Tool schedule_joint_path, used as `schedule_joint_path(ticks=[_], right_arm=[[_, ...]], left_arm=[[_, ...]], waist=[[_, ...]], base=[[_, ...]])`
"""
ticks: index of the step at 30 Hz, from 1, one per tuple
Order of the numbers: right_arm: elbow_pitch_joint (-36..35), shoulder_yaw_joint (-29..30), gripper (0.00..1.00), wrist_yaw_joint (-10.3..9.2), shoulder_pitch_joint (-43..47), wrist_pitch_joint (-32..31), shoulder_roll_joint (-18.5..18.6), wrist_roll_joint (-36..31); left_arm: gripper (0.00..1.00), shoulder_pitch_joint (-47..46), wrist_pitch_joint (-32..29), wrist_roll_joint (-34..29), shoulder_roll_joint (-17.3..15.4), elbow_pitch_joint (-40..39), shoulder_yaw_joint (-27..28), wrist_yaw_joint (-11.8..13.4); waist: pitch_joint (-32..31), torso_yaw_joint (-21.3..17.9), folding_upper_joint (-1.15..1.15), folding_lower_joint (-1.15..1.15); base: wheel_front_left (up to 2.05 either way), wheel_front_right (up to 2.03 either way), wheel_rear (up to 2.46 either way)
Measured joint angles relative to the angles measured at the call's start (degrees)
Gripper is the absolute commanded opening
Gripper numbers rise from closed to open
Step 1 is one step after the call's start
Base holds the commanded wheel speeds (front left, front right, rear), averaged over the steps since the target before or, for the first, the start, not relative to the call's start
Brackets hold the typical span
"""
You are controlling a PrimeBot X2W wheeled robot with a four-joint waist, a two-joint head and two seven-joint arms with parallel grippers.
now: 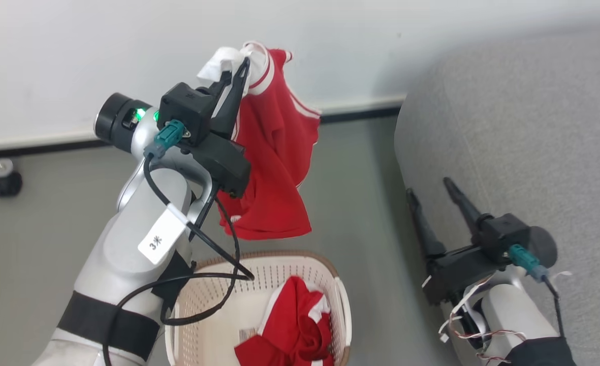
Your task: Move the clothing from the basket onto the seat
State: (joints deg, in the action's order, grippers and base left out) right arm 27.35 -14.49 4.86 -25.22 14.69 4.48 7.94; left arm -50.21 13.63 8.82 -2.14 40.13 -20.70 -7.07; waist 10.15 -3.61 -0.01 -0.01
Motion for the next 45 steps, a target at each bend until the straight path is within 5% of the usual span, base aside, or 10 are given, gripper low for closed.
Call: schedule_joint_path(ticks=[11, 24, 35, 45], right_arm=[[7.5, -9.26, 1.0, 2.15, -1.43, 0.0, -0.79, -0.01], [7.64, -25.92, 1.0, 2.22, -1.49, 0.0, -1.11, 7.68], [11.92, -30.12, 1.0, 2.2, -6.14, 0.0, -1.04, 11.93], [14.37, -32.15, 1.0, -1.48, -9.55, 0.0, -1.03, 14.91]], left_arm=[[0.0, 0.4, -2.19, 5.27, 0.26, 5.12, -4.65, 0.0], [0.0, 2.76, -6.6, 15.99, 0.27, -2.85, -19.35, 2.85], [0.0, 3.5, -9.34, 21.24, 0.21, -10.01, -26.43, 5.64], [0.0, 3.32, -11.31, 23.6, 0.11, -10.49, -27.66, 9.79]], waist=[[-9.44, -0.47, 0.0, 0.0], [-17.5, 0.49, 0.0, 0.0], [-18.79, 2.95, 0.01, 0.01], [-18.74, 3.73, 0.01, 0.01]], base=[[0.0, 0.0, 0.0], [0.0, 0.0, 0.0], [0.0, 0.0, 0.0], [0.0, 0.0, 0.0]])
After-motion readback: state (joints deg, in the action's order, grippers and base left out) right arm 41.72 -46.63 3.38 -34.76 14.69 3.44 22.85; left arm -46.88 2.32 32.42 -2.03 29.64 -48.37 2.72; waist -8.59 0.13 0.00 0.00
